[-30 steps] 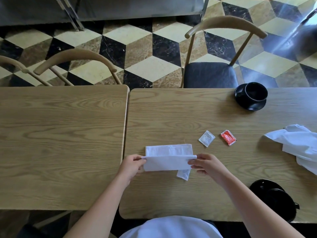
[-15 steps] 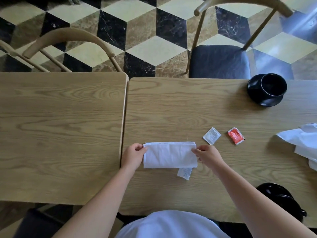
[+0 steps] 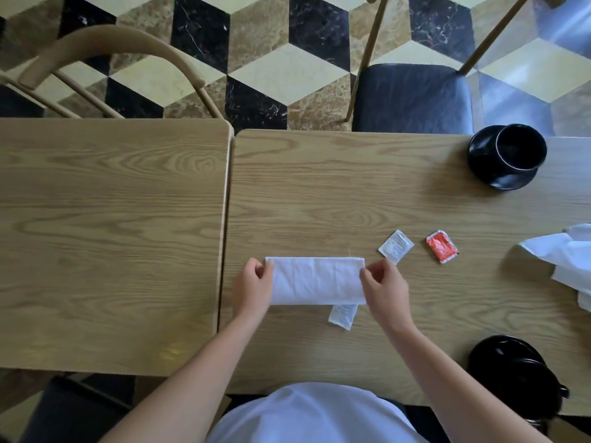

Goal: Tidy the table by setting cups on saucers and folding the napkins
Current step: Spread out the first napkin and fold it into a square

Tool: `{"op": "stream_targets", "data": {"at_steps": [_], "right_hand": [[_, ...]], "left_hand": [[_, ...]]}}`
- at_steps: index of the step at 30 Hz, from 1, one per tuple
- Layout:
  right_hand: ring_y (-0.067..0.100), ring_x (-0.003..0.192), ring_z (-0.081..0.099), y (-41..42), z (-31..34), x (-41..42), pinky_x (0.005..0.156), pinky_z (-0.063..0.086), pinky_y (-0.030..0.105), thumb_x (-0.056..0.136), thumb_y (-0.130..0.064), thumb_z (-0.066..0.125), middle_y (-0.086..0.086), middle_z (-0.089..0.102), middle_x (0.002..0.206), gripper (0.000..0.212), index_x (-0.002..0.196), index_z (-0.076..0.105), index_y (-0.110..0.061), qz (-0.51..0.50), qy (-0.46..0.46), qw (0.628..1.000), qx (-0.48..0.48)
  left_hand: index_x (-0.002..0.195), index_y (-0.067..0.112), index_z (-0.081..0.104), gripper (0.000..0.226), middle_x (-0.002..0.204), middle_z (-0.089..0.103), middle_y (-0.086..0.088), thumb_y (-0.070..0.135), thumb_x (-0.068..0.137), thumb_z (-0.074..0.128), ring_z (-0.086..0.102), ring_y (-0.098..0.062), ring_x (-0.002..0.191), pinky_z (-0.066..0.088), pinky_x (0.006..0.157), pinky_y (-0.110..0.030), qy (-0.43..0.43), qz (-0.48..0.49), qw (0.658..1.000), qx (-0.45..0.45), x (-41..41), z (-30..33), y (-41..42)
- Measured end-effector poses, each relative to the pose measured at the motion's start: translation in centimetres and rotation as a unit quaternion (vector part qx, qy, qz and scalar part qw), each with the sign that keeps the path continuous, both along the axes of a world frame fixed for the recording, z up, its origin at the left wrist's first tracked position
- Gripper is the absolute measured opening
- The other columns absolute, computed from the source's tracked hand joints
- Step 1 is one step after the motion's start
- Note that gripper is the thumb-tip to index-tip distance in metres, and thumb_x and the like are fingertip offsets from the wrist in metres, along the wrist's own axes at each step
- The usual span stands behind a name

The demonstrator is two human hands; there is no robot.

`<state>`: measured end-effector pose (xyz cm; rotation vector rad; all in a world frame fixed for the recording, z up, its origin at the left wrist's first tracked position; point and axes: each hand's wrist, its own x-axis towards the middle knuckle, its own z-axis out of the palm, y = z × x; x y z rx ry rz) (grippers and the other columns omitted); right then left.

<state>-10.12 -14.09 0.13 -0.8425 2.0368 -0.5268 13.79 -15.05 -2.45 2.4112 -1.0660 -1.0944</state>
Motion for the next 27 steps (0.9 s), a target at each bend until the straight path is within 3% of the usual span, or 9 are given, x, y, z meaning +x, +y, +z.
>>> {"op": "stream_targets", "data": {"at_steps": [1,3,6,11,14,17,19,22,27], "right_hand": [[-0.001,0.062,0.058,0.7,0.3,0.9,0.053,0.043,0.014,0.084,-0.02,0.06,-0.01,0.066,0.07,0.009,0.076,0.061,-0.025,0.032,-0.026,0.999,-0.003],[0.003,0.062,0.06,2.1,0.5,3.0,0.061,0.05,0.024,0.085,-0.016,0.062,-0.009,0.066,0.068,0.013,0.076,0.063,-0.025,0.117,-0.093,0.988,0.037],[0.011,0.068,0.062,3.0,0.1,6.1,0.069,0.053,0.033,0.085,-0.017,0.065,-0.007,0.067,0.074,0.004,0.082,0.066,-0.02,0.215,-0.152,0.961,0.085],[0.009,0.073,0.059,2.8,-2.0,7.9,0.066,0.049,0.026,0.086,-0.016,0.066,-0.008,0.063,0.078,0.002,0.088,0.065,-0.016,0.204,-0.154,0.959,0.123],[0.016,0.08,0.06,2.5,-2.7,7.3,0.065,0.044,0.025,0.087,-0.01,0.058,-0.003,0.065,0.085,0.01,0.093,0.065,-0.014,0.161,-0.127,0.965,0.163],[0.02,0.06,0.052,1.4,-2.6,6.1,0.056,0.042,0.027,0.08,-0.005,0.048,0.001,0.056,0.066,0.018,0.067,0.053,-0.017,0.115,-0.144,0.963,0.196],[0.018,0.053,0.052,0.6,-2.3,4.5,0.046,0.042,0.024,0.081,-0.002,0.046,0.004,0.053,0.066,0.017,0.068,0.048,-0.014,0.074,-0.152,0.962,0.213],[0.019,0.056,0.064,0.0,-2.2,2.1,0.048,0.048,0.023,0.086,-0.002,0.046,0.008,0.063,0.074,0.015,0.075,0.054,-0.01,0.067,-0.151,0.957,0.237],[0.019,0.055,0.066,-0.7,-1.5,1.2,0.052,0.055,0.026,0.085,-0.006,0.046,0.011,0.068,0.072,0.015,0.075,0.058,-0.009,0.14,-0.12,0.945,0.27]], "left_hand": [[0.063,0.019,0.04,0.037,0.052,0.046,0.008,0.031,0.092,0.06,0.042,-0.011,0.051,0.033,0.052,-0.032,0.032,-0.021,0.999,-0.013,-0.5,0.2,0.7],[0.064,0.021,0.045,0.031,0.054,0.05,0.011,0.021,0.092,0.059,0.043,-0.004,0.052,0.036,0.053,-0.023,0.124,-0.074,0.99,-0.002,-1.5,0.3,2.3],[0.071,0.019,0.056,0.023,0.062,0.061,0.002,0.012,0.093,0.06,0.055,-0.012,0.057,0.044,0.062,-0.029,0.206,-0.093,0.972,0.058,-2.5,-0.4,3.8],[0.08,0.017,0.06,0.016,0.079,0.069,-0.006,0.013,0.095,0.055,0.061,-0.019,0.07,0.048,0.069,-0.034,0.201,-0.062,0.972,0.1,-2.3,-1.3,3.5],[0.083,0.015,0.055,0.012,0.075,0.071,-0.007,0.01,0.093,0.05,0.067,-0.015,0.058,0.047,0.053,-0.021,0.192,-0.032,0.972,0.129,-2.5,-1.2,2.8],[0.084,0.013,0.056,0.01,0.067,0.074,-0.008,0.011,0.091,0.049,0.071,-0.016,0.051,0.041,0.04,-0.015,0.169,0.033,0.975,0.138,-1.8,-1.2,2.1],[0.085,0.012,0.059,0.009,0.067,0.075,-0.008,0.013,0.09,0.052,0.073,-0.017,0.052,0.041,0.038,-0.014,0.163,0.048,0.975,0.141,-1.2,-1.2,1.8],[0.086,0.011,0.067,0.008,0.066,0.073,-0.006,0.016,0.09,0.064,0.072,-0.015,0.05,0.044,0.04,-0.015,0.159,0.043,0.975,0.146,-0.4,-1.2,1.6],[0.086,0.01,0.068,0.006,0.067,0.069,-0.006,0.015,0.088,0.068,0.068,-0.02,0.054,0.047,0.052,-0.025,0.168,0.067,0.972,0.151,0.4,-0.8,1.5]]}}
